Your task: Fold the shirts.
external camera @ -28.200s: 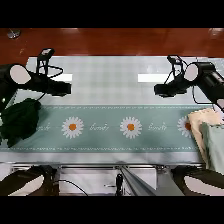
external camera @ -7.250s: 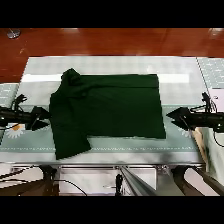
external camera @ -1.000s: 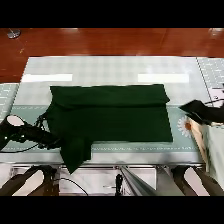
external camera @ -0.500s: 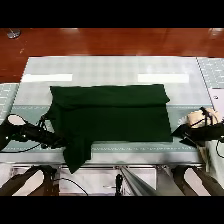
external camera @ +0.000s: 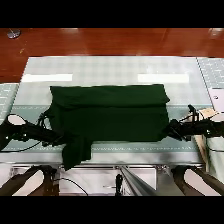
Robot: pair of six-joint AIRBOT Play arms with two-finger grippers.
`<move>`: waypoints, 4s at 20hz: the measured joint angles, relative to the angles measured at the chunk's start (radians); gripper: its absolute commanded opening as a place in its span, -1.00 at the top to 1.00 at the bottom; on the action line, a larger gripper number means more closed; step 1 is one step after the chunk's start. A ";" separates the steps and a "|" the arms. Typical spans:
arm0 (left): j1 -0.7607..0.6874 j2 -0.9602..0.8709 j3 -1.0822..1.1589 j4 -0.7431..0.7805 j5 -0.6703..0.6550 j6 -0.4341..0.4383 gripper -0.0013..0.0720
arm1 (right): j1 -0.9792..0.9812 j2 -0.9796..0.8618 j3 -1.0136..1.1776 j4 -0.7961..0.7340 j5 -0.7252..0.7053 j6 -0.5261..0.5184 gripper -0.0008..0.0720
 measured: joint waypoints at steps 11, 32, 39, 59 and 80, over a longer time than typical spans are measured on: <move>0.027 -0.105 0.367 -0.059 0.085 -0.009 0.87 | 0.044 -0.104 0.314 0.119 0.050 -0.002 0.92; 0.076 -0.623 1.077 0.175 -0.054 -0.174 -0.94 | -0.037 -0.586 0.894 0.176 0.077 0.010 -0.73; 0.122 -0.209 0.675 0.262 0.274 -0.193 -0.94 | -0.042 -0.659 0.875 0.124 0.128 0.028 -0.73; -0.522 -0.092 0.526 0.073 0.451 -0.068 0.88 | 0.131 -0.093 0.726 -0.027 0.270 -0.054 0.92; -1.025 -0.848 1.297 -0.116 0.256 -0.243 0.87 | 0.320 0.424 0.542 -0.097 0.227 0.208 0.92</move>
